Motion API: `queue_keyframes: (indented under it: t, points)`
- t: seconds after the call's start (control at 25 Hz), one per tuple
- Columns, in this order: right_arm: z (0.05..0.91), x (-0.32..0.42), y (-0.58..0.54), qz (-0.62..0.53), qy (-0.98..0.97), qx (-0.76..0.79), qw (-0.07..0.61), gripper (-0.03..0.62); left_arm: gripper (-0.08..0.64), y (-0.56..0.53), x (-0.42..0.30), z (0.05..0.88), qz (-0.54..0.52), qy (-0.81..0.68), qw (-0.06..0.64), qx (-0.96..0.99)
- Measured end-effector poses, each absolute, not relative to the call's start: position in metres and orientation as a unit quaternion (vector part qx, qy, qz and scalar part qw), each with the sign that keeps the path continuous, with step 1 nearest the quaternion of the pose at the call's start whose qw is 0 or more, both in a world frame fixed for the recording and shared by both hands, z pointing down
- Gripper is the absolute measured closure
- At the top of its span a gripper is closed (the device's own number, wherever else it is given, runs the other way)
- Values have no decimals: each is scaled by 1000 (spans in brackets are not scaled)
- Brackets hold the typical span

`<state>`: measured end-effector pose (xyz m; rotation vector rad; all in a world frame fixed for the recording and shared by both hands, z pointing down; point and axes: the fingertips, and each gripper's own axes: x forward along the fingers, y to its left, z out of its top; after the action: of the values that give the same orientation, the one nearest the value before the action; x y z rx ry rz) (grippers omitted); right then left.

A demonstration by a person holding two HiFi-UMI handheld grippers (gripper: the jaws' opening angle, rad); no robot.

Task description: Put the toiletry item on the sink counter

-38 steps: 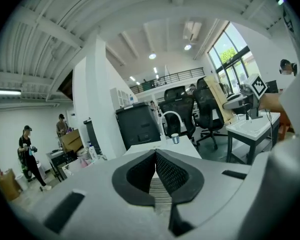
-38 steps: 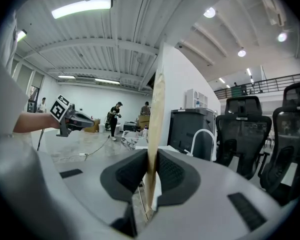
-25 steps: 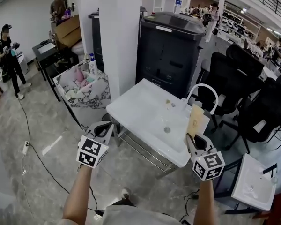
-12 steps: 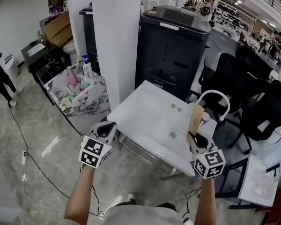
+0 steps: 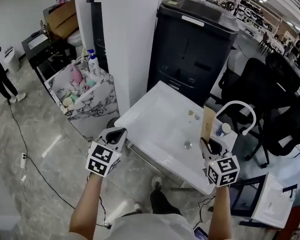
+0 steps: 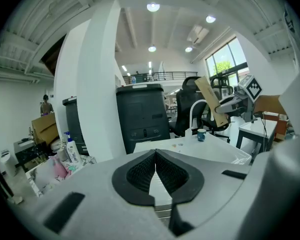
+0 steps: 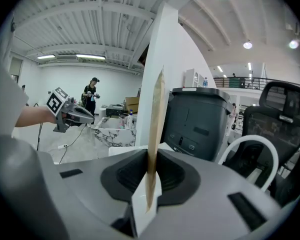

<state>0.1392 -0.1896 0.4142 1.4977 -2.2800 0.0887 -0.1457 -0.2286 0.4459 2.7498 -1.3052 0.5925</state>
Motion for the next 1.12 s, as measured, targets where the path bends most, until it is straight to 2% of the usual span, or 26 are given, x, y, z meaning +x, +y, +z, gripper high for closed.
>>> queue_keyframes:
  t: [0.52,1.12]
  points:
    - [471,154,-363,31,-821,501,273,540,549,-357,-115,480,212,-435,52,874]
    - [604,152,-512,75,-819,430,372,540,549,-480,-101,548,254,-441,101,855]
